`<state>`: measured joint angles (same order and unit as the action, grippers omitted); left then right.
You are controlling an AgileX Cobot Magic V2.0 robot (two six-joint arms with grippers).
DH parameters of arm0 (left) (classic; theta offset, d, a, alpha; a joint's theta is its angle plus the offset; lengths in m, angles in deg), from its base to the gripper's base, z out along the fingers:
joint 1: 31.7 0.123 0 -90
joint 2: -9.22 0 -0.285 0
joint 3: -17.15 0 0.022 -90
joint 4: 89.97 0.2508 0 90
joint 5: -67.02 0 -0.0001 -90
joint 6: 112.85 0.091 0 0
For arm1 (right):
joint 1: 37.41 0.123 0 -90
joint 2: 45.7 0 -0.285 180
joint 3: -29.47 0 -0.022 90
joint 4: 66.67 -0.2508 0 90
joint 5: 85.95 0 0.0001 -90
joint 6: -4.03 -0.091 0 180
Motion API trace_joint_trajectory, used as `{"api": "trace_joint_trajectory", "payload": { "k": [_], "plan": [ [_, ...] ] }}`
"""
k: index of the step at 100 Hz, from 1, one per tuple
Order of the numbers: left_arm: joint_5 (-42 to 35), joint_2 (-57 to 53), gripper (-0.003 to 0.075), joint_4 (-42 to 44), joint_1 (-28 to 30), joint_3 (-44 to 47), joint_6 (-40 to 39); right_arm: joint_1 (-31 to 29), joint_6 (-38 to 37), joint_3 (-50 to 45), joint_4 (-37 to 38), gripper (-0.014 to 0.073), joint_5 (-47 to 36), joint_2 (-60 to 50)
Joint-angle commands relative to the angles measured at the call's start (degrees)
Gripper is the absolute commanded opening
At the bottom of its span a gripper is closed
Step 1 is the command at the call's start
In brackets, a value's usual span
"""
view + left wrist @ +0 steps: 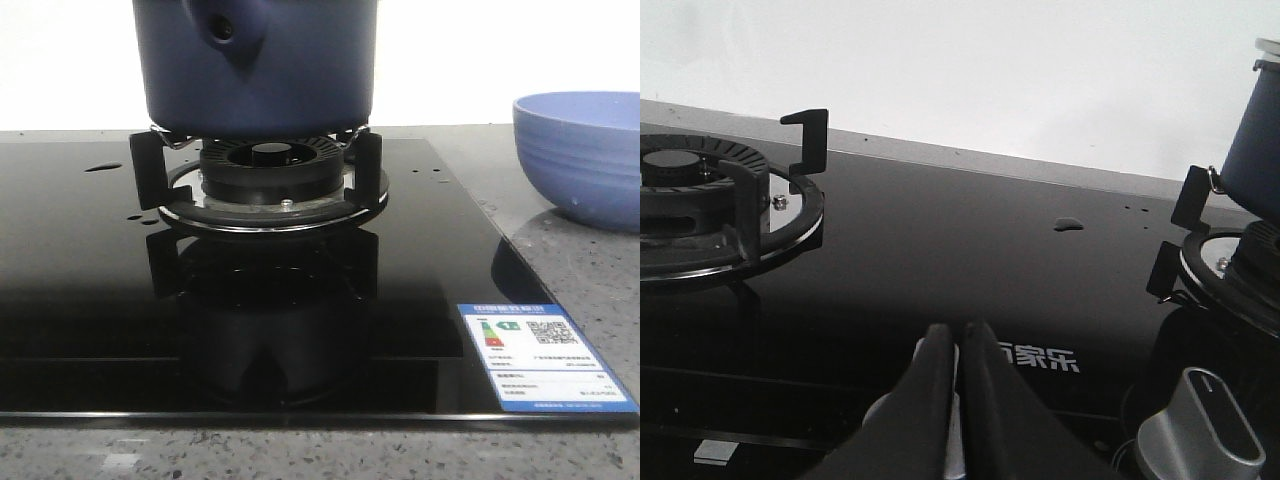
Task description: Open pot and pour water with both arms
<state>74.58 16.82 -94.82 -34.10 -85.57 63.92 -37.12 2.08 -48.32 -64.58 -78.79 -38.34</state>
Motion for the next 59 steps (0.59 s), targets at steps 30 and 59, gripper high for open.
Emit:
{"api": "trace_joint_trajectory", "payload": {
  "k": [30,59],
  "plan": [
    [-4.4,-1.5,-0.0019,-0.1,0.0,1.9,-0.6,-0.4,0.0,-1.5,1.9,-0.0056,-4.1,-1.2],
    [-4.4,-1.5,-0.0019,-0.1,0.0,1.9,-0.6,-0.4,0.0,-1.5,1.9,-0.0056,-4.1,-1.2]
  ]
}}
